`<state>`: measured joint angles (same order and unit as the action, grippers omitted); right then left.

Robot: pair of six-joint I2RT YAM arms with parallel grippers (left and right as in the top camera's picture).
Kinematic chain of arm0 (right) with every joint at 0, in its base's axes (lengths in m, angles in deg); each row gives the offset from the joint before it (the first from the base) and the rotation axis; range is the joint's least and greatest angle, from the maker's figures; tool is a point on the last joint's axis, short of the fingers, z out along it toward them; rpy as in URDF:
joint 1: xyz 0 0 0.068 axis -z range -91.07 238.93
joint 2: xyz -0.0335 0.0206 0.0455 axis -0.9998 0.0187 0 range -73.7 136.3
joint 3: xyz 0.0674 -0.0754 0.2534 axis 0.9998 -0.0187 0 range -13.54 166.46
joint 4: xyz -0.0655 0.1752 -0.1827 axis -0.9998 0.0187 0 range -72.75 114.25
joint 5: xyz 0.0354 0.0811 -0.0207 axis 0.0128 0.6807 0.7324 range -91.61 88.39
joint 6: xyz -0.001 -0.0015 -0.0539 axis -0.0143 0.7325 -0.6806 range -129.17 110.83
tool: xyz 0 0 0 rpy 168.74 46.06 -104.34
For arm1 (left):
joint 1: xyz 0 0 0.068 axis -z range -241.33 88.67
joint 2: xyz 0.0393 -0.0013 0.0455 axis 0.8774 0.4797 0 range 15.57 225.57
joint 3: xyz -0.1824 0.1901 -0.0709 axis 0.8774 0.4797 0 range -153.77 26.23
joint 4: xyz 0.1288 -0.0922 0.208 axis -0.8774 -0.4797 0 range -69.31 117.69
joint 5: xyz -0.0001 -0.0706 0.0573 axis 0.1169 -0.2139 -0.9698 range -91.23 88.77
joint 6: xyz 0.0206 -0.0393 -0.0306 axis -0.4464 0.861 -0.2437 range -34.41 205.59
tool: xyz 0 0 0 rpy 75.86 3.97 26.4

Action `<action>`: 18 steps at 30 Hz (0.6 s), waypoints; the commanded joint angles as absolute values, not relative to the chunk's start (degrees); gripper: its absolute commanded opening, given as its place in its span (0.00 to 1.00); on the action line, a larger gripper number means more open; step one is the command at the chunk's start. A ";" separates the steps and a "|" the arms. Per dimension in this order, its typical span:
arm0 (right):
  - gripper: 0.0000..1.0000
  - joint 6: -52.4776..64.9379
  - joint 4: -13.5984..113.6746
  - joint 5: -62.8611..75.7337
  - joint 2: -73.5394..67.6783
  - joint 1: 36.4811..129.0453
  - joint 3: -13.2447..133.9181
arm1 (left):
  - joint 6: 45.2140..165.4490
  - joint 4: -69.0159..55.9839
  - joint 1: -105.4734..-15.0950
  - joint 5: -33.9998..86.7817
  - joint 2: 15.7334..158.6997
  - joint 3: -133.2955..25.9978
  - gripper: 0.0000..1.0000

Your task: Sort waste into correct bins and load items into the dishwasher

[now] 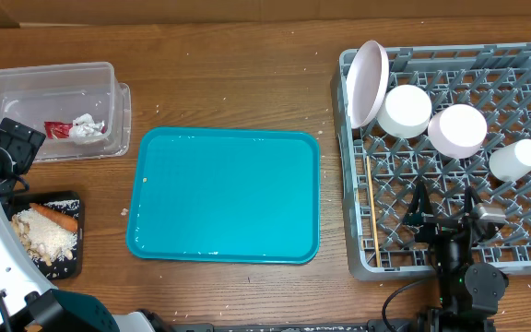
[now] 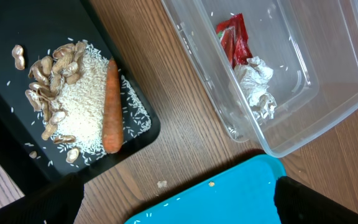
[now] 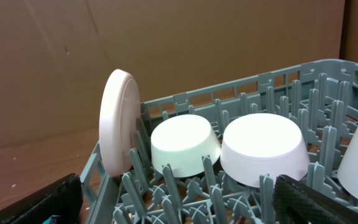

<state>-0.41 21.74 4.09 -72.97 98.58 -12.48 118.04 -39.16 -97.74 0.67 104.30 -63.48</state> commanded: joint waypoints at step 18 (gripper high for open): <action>1.00 -0.65 21.57 3.58 -73.54 98.64 -13.09 | 117.23 -40.34 -97.67 -1.43 104.21 -63.79 1.00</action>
